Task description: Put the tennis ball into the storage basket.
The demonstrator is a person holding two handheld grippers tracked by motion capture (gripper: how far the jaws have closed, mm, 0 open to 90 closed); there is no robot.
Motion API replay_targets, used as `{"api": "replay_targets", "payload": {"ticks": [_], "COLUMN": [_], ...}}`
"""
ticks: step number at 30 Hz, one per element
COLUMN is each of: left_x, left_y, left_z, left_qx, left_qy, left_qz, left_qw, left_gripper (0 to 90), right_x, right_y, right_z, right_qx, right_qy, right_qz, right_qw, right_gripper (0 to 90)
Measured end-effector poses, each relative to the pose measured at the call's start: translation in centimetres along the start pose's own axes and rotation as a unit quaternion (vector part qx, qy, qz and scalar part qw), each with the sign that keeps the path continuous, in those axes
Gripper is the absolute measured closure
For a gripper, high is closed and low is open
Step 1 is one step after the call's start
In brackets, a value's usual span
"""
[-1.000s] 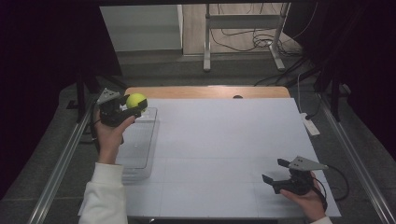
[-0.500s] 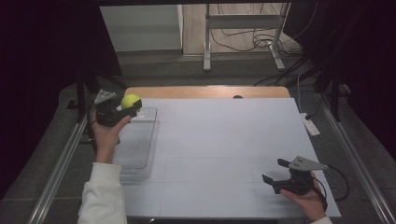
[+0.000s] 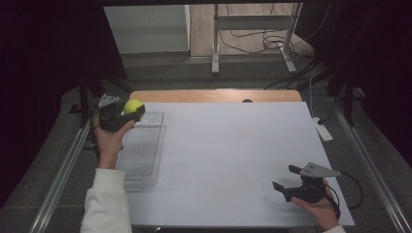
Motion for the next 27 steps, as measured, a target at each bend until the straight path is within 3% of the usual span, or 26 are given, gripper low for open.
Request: {"api": "replay_targets", "payload": {"ticks": [18, 22, 27], "left_x": [-0.4, -0.4, -0.3], "left_y": [-1.4, -1.7, -1.7], "left_z": [1.4, 1.6, 2.1], "left_qx": [0.023, 0.024, 0.031], "left_qy": [-0.023, -0.025, -0.031], "left_qz": [-0.002, -0.011, -0.004], "left_qw": [0.9995, 0.9993, 0.999], "left_gripper": [27.9, 27.8, 27.9], "right_x": [0.0, 0.0, 0.0], "right_y": [0.0, 0.0, 0.1], "right_z": [0.0, 0.0, -0.1], "right_qx": [0.0, -0.001, -0.003], "right_qy": [0.0, 0.0, 0.001], "right_qz": [0.001, 0.003, 0.002], "right_qw": [1.0, 1.0, 1.0], "right_gripper": [9.0, 9.0, 9.0]}}
Point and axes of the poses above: each handheld gripper's, and its own axes: z roughly forward along the jaws, x roughly out of its top, y roughly to its right, the point moved 2 cm from there along z, roughly forward along the jaws, and after that the axes turned 15 degrees about -z, right-handed, at the moved point
